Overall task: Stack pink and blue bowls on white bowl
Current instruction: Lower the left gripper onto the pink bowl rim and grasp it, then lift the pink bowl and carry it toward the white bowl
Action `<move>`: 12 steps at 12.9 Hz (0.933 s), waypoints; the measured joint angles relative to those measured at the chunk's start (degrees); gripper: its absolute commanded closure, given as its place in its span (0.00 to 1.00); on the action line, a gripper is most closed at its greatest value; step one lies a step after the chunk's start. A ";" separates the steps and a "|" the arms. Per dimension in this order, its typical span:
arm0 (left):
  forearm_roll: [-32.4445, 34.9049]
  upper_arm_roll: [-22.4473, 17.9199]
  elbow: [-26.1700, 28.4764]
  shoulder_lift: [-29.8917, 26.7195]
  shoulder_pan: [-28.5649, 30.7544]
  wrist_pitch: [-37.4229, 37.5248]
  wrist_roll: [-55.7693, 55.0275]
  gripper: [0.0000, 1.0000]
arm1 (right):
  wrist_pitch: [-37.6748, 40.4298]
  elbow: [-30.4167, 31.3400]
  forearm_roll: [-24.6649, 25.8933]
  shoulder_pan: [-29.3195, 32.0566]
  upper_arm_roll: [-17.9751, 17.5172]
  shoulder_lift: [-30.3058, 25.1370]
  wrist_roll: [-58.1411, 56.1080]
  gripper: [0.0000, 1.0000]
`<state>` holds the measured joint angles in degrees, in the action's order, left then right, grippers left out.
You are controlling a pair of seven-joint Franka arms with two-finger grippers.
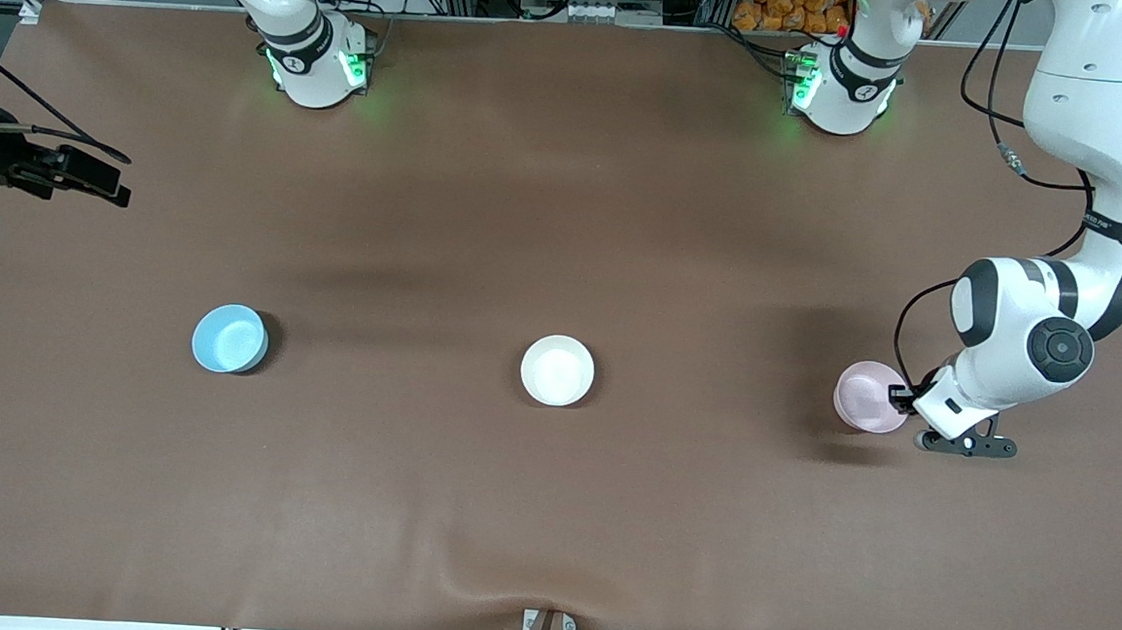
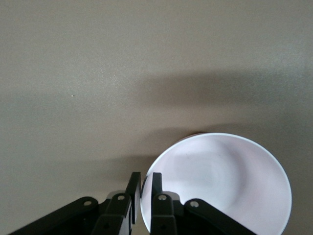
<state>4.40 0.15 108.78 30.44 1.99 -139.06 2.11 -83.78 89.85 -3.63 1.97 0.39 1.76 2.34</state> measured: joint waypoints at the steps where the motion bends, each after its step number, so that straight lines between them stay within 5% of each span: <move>1: 0.00 0.00 0.00 0.00 0.00 -0.01 0.00 0.95 | 0.00 0.00 0.00 0.00 0.00 0.00 0.00 0.00; 8: 0.00 1.97 -1.11 -0.53 0.14 0.68 0.03 1.00 | -0.03 0.00 -0.01 0.00 0.00 0.00 0.00 0.00; 12: -2.31 5.74 -5.75 -4.20 0.18 11.44 -0.08 1.00 | -0.06 0.00 -0.01 -0.01 -0.01 0.00 0.00 0.00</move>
<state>2.10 5.90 103.04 26.23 2.17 -127.62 2.02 -83.84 89.85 -3.64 1.96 0.38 1.76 2.34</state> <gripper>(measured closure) 0.974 0.000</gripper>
